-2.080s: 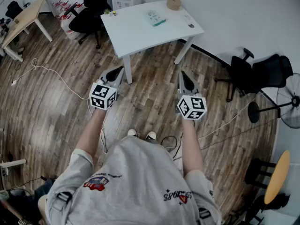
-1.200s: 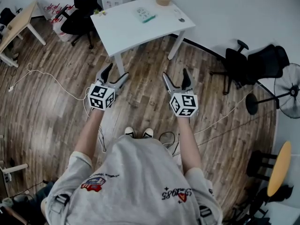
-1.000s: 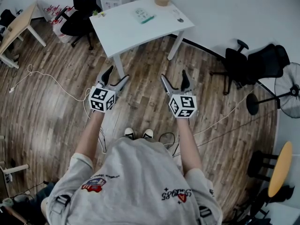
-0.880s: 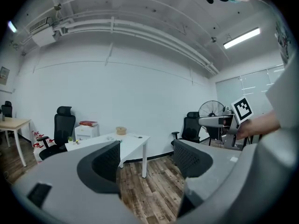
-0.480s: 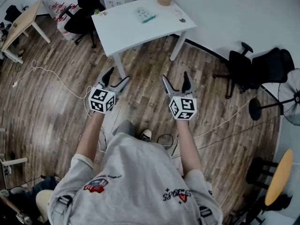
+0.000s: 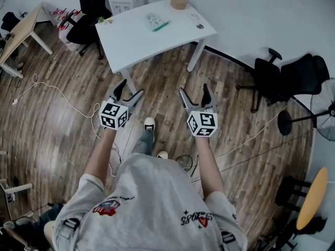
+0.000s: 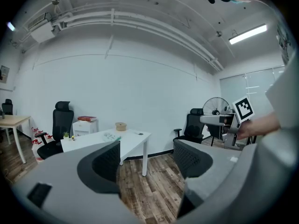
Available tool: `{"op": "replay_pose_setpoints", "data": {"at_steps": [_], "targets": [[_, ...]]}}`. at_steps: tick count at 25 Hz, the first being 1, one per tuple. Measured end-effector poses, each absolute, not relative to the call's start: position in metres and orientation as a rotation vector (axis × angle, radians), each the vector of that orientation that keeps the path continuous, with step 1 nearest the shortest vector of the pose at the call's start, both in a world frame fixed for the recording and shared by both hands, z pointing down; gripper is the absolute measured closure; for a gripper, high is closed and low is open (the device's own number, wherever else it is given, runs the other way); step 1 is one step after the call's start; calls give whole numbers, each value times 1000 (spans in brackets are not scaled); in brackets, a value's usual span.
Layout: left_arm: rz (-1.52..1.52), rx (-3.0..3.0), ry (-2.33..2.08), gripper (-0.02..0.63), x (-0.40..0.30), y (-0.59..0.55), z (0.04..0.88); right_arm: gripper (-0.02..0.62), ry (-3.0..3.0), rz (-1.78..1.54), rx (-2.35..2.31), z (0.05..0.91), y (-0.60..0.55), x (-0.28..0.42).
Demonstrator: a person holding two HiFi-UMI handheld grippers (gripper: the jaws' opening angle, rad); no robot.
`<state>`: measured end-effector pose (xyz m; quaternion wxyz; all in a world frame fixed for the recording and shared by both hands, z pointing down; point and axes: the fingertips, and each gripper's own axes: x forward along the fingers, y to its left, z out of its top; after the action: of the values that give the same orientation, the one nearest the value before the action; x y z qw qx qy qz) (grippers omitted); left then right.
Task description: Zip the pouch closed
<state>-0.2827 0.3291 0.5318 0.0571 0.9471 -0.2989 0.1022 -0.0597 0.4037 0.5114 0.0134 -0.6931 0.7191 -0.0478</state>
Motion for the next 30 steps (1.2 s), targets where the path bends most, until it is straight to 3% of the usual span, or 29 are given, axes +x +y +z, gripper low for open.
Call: {"op": "replay_pose_setpoints", "data": {"at_steps": [17,30], "targets": [[294,2932,-689,264,-199,91,534,169,2148,-138,-2300,505,194,-9],[336,2905,-619,264,-182,17,551,175,2168,-101,-2351,506,123,1]]}}
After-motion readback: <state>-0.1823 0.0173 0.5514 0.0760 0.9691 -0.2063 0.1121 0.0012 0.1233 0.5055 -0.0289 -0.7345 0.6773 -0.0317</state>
